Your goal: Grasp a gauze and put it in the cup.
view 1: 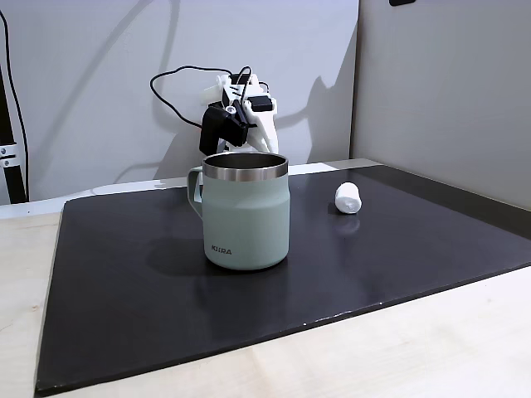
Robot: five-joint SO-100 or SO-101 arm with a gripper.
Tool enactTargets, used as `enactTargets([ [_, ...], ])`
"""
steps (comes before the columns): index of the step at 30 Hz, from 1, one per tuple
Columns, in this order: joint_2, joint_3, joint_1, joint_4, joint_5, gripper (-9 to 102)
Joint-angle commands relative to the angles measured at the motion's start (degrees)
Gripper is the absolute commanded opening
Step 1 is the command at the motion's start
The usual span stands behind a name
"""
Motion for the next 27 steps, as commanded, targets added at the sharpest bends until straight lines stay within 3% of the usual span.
enactTargets([
  [1, 0.53, -0.44, 2.90, -1.32, 4.04, 0],
  [19, 0.53, -1.14, 1.14, -1.14, 0.26, 0],
  [27, -8.96, -17.14, -5.54, 4.31, -3.08, 0],
])
